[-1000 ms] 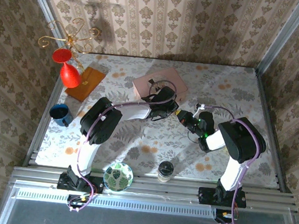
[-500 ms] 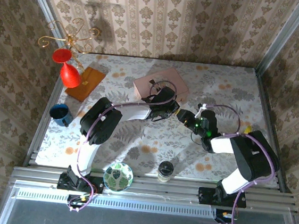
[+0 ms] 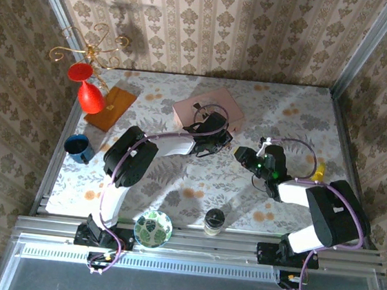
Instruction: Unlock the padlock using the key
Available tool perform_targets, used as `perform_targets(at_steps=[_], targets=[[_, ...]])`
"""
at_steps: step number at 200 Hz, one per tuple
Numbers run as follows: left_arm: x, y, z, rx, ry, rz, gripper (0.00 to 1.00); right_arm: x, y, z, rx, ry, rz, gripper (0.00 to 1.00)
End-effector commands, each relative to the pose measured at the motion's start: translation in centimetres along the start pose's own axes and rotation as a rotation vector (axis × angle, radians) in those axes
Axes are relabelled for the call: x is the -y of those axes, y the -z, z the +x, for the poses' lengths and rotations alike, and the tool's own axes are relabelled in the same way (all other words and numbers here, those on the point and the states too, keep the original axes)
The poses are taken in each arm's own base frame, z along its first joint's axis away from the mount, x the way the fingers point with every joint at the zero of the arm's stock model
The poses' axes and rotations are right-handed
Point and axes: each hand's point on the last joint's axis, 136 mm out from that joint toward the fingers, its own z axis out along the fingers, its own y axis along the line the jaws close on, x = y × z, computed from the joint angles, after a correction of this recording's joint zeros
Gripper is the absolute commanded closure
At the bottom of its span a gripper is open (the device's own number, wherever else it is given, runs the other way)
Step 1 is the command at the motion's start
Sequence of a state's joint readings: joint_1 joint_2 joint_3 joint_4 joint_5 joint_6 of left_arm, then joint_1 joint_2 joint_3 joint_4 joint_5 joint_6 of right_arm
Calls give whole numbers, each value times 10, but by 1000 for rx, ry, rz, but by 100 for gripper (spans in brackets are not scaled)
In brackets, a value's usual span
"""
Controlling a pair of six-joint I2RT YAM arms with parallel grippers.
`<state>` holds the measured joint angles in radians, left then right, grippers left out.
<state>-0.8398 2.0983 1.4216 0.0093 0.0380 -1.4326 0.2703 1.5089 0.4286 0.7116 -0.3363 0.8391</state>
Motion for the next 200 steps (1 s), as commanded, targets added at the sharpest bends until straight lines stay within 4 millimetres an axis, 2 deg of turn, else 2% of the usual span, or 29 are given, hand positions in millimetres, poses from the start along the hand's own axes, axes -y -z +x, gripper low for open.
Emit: perform_targets(at_steps=[1,49,99,147,200], targets=[[29,13,16,-75,5,105,100,-11,-9,-2,-41,16,-55,68],[30,13,17,-80,4,106,100,-16,-24,-4,-74,8,-99,72],[30,14,17,-82,4,107,100,-12,-30,-4,-79,-8,-105,76],[31,12,18,-87,3,109,100,-11,-32,-3,-77,-18,-113,89],[30,13,20,-95,0,110,100,-19,-35,-8,-75,-26,-154,99]])
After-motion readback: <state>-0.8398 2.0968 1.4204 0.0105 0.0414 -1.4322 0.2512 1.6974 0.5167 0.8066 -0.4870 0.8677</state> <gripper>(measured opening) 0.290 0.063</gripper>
